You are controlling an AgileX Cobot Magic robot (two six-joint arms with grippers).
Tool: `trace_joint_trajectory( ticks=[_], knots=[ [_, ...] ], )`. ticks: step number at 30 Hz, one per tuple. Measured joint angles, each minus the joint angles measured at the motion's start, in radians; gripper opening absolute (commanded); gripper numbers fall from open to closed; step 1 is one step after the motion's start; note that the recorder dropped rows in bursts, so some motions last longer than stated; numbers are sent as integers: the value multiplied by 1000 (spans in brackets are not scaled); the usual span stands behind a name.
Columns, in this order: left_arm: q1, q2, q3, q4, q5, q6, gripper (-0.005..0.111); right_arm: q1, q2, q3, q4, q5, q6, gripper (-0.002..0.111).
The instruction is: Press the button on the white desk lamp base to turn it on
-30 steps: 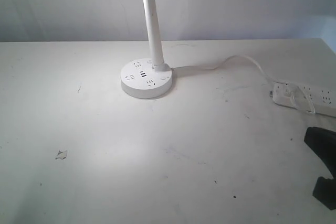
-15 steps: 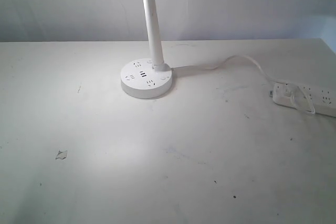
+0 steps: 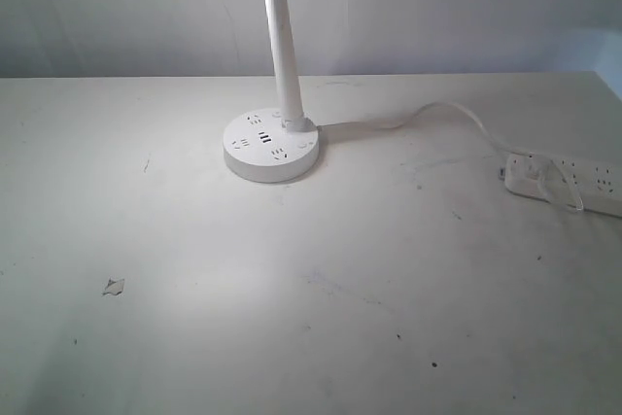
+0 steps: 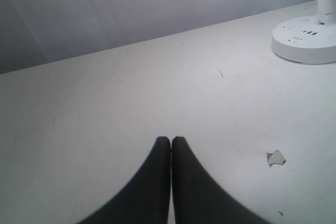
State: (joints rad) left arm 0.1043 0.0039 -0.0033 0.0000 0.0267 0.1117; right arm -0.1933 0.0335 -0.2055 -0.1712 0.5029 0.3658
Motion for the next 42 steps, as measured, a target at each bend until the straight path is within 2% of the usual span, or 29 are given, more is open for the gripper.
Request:
trace_joint_trajectory(
  ticks=[9,24,32,37,42],
  knots=[
    [0,0,0,0,0,0,0,-18,-26,10,0,-22,-22,0],
    [0,0,0,0,0,0,0,-18,-28,132,20,-316,-39,0],
    [0,0,0,0,0,0,0,-18,-28,200,20,-341,-79,0],
    [0,0,0,0,0,0,0,-18,-28,200,52,-339,-161,0],
    [0,0,0,0,0,0,0,-18,-28,200,147,-316,-330,0]
  ],
)
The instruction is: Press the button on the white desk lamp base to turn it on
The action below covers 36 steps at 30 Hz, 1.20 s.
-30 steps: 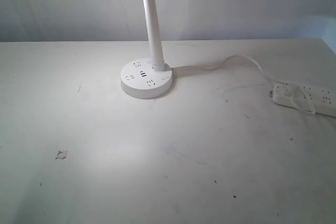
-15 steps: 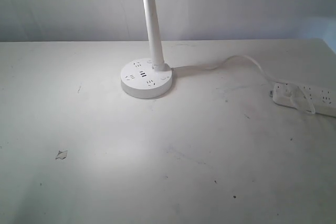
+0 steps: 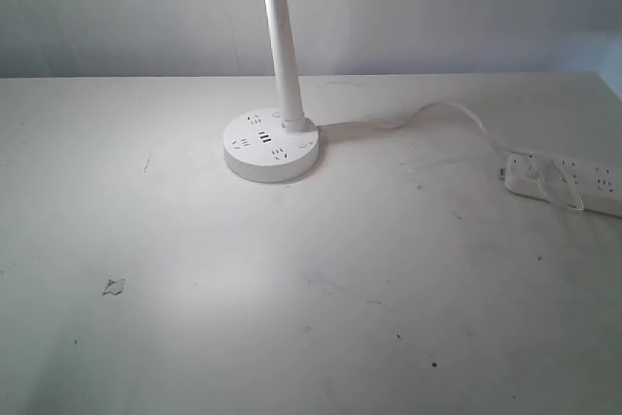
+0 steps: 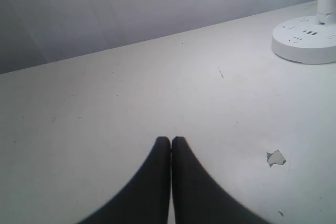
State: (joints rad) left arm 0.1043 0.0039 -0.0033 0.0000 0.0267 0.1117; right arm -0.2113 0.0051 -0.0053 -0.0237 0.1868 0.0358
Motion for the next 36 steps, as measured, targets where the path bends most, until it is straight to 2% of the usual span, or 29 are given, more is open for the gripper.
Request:
trace_joint_trajectory(
  ticks=[4,7,9,36],
  knots=[
    [0,0,0,0,0,0,0,0,0,0,24,21,-36,0],
    [0,0,0,0,0,0,0,0,0,2,24,141,-36,0],
    [0,0,0,0,0,0,0,0,0,4,24,159,-36,0],
    [0,0,0,0,0,0,0,0,0,4,24,163,-15,0]
  ],
)
